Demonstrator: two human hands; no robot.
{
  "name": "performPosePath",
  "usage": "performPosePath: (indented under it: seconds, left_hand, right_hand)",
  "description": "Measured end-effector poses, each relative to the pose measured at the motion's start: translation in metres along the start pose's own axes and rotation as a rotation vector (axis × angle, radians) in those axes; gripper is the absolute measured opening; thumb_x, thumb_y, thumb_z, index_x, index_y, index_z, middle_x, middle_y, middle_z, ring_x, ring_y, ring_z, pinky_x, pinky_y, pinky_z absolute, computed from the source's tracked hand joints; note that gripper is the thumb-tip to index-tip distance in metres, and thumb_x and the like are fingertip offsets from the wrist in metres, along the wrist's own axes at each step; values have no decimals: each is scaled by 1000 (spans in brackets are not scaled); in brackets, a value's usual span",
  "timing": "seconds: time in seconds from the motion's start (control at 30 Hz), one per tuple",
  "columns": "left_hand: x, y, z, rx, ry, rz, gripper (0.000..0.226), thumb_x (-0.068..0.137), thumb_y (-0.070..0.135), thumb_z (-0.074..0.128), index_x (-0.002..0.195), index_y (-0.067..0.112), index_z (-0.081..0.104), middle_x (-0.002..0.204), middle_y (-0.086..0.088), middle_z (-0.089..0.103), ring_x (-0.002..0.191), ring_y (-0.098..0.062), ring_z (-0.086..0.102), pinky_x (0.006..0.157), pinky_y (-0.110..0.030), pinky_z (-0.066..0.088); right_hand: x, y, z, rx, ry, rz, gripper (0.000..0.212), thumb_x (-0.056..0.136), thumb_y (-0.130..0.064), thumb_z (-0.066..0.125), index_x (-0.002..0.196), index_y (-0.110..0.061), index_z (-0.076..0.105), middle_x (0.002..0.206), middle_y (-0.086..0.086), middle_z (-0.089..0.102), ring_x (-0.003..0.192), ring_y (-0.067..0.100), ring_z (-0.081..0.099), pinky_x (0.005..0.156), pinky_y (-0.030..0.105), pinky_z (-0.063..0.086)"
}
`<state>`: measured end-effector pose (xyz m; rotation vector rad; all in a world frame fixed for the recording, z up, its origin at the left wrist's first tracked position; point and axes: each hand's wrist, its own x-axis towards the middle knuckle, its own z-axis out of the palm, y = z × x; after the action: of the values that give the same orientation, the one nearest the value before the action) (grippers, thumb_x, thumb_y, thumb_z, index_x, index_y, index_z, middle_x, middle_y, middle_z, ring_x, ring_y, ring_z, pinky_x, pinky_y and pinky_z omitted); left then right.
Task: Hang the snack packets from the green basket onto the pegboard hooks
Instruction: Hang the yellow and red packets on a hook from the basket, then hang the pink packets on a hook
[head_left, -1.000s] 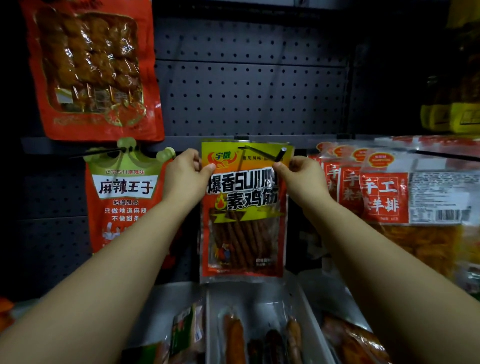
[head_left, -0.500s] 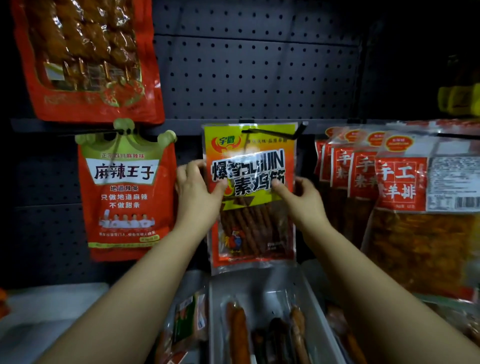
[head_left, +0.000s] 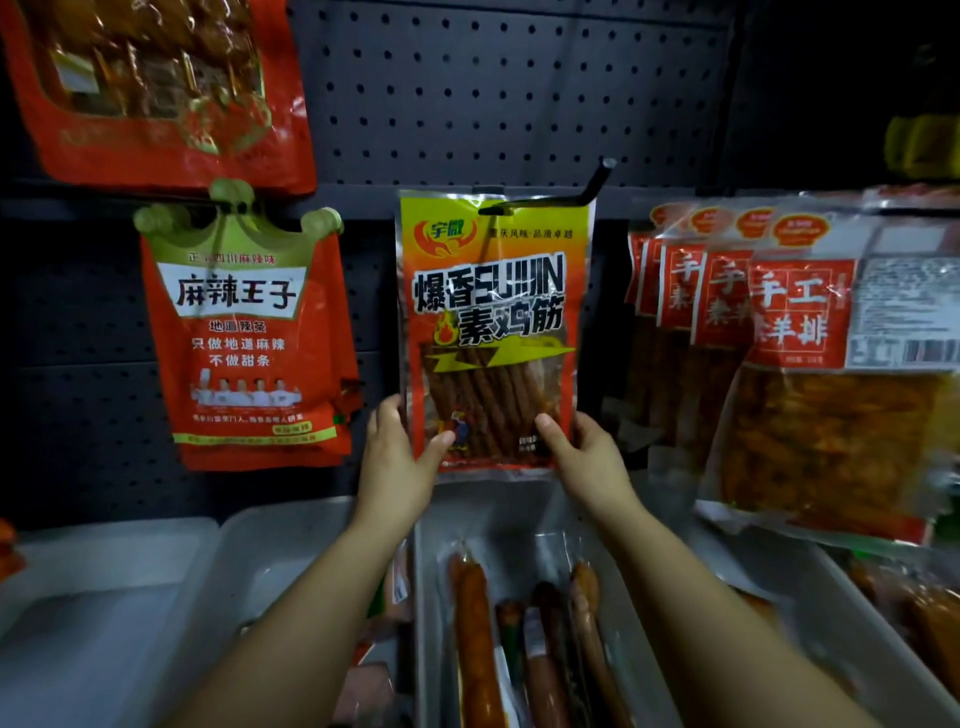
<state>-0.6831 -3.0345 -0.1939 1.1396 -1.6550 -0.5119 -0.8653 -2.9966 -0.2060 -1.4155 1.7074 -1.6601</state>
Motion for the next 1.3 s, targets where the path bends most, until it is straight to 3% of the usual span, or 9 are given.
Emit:
performPosePath:
  seconds: [0.2, 0.37, 0.53, 0.63, 0.73, 0.97, 1.13, 1.27, 1.3]
  left_hand:
    - [-21, -14, 1, 62, -49, -93, 55, 89, 22, 62, 136, 2, 40, 136, -18, 44, 123, -32, 47, 103, -39, 39]
    - [-67, -18, -8, 70, -45, -232, 46, 89, 20, 62, 129, 8, 45, 129, -13, 54, 99, -22, 58, 85, -35, 47]
    - [-138, 23, -11, -89, 17, -132, 21, 87, 10, 62, 106, 14, 54, 100, -4, 59, 85, -12, 58, 71, -17, 46]
    - [-191, 65, 3, -277, -138, -58, 26, 88, 4, 59, 90, 29, 54, 80, 5, 57, 66, 7, 54, 62, -3, 41]
    - [-249, 96, 33, -387, -384, 1, 24, 88, 10, 59, 86, 34, 58, 75, 2, 58, 62, 2, 52, 61, -8, 43]
    - [-386, 95, 146, -385, -823, -232, 27, 86, 7, 63, 79, 34, 63, 67, 10, 59, 59, 3, 53, 61, -13, 44]
    - [-464, 67, 208, -216, -1001, -306, 14, 86, 1, 61, 90, 13, 62, 71, 7, 58, 64, 5, 55, 65, -12, 41]
    - [-491, 41, 239, -61, -1059, -365, 17, 89, 4, 59, 102, 14, 59, 89, 6, 58, 88, -11, 57, 69, -17, 42]
    - [-492, 35, 244, -45, -1049, -372, 17, 89, 5, 59, 104, 13, 59, 93, 2, 58, 92, -14, 58, 69, -18, 42]
  right_hand:
    - [-32, 17, -7, -37, -59, 161, 19, 93, -29, 57, 109, -18, 58, 92, -6, 64, 87, 14, 63, 64, 19, 43]
    - [-74, 23, -29, -30, -76, 289, 34, 90, -22, 61, 123, -14, 54, 102, 10, 68, 89, 20, 64, 83, 36, 54]
    - [-136, 16, -88, 65, -158, 237, 11, 90, -14, 62, 101, -18, 62, 75, -1, 63, 59, 2, 57, 61, 16, 47]
    - [-181, 20, -144, 114, -131, 209, 14, 90, -7, 60, 86, -19, 64, 65, -1, 59, 47, -3, 49, 51, 10, 42]
    - [-229, 37, -206, 98, -79, 266, 14, 90, -6, 60, 85, -18, 65, 66, 3, 60, 54, 4, 52, 56, 16, 44]
    - [-352, 134, -334, -195, -98, 650, 26, 92, -1, 54, 72, -15, 59, 64, 2, 59, 46, -3, 52, 48, 8, 40]
    - [-417, 217, -367, -431, -302, 939, 36, 92, -10, 57, 58, -20, 52, 66, 14, 53, 60, 19, 49, 64, 37, 41]
    - [-420, 265, -354, -395, -307, 929, 9, 88, -17, 65, 96, -15, 62, 88, 8, 65, 79, 19, 62, 82, 35, 49]
    - [-416, 277, -348, -302, -220, 926, 32, 86, -16, 67, 115, -9, 56, 105, 11, 66, 96, 25, 64, 92, 40, 49]
